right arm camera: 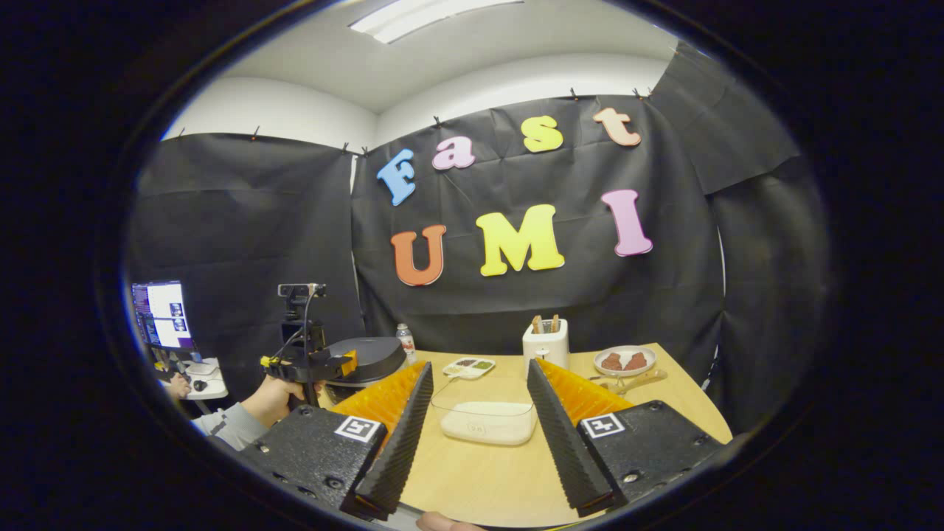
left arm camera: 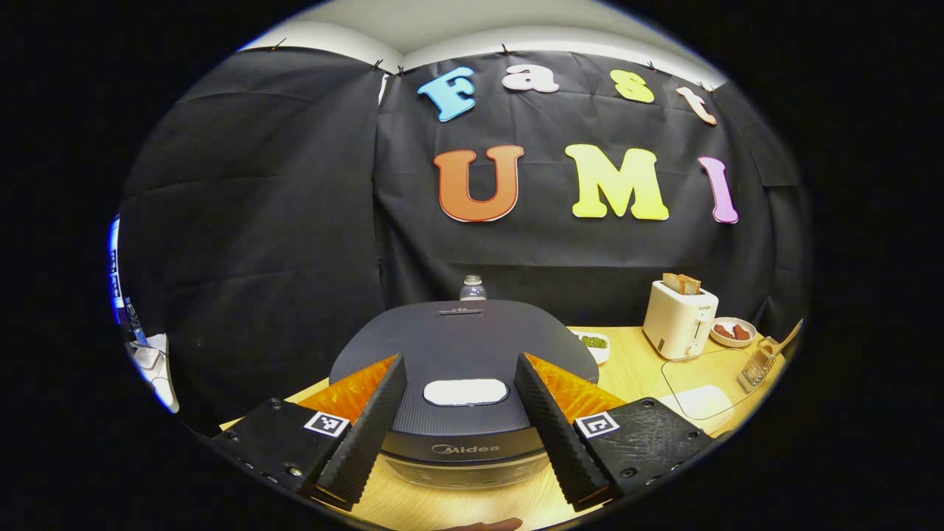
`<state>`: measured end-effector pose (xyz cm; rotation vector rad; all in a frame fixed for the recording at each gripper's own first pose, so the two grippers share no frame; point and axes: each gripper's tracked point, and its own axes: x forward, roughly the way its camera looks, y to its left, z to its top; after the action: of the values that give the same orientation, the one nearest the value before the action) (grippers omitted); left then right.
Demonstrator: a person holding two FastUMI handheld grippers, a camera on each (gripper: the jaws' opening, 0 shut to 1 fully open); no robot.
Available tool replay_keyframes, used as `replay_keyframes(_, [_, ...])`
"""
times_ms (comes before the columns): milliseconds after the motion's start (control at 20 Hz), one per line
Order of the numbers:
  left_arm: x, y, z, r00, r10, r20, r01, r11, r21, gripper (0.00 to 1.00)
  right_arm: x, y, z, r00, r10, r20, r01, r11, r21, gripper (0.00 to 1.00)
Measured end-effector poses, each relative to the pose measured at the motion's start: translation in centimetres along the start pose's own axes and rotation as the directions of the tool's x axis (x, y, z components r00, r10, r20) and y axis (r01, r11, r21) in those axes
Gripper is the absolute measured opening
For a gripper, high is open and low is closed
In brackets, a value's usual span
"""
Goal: Close the left gripper, press the button to open the rice cooker; take a wooden spoon from the chopstick holder with the right hand, scoop a spoonful of rice and pour it into the rice cooker, then put the wooden spoon back into the chopstick holder.
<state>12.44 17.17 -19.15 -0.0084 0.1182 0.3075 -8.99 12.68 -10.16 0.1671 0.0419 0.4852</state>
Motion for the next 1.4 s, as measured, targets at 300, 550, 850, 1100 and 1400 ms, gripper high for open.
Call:
replay_keyframes(300, [-2.6, -1.5, 0.3, 0.998, -0.053, -0.030, 0.053, 0.998, 0.015, 0.94, 0.4, -1.1, 0.1, 1.000, -0.025, -0.003, 0.025, 1.000, 0.002, 0.77])
replay_keyframes(550, [-6.6, -3.0, 1.7, 0.995, -0.095, -0.032, 0.094, 0.995, -0.025, 0.93, 0.3, -2.3, 0.6, 0.996, -0.088, 0.008, 0.089, 0.996, -0.028, 0.77])
replay_keyframes(850, [-13.6, -5.4, 3.7, 0.992, -0.119, 0.035, 0.119, 0.993, 0.002, 0.94, -0.6, -4.6, 2.5, 0.980, -0.181, 0.077, 0.187, 0.979, -0.083, 0.81])
replay_keyframes(1100, [-19.8, -8.6, 4.5, 0.973, -0.221, 0.072, 0.222, 0.975, -0.014, 0.94, -1.1, -5.6, 2.4, 0.982, -0.180, 0.053, 0.182, 0.982, -0.054, 0.85])
replay_keyframes(1400, [-24.0, -9.1, 4.5, 0.962, -0.263, 0.070, 0.267, 0.962, -0.054, 0.94, -2.2, -6.2, 2.8, 0.981, -0.188, 0.053, 0.190, 0.981, -0.026, 0.77])
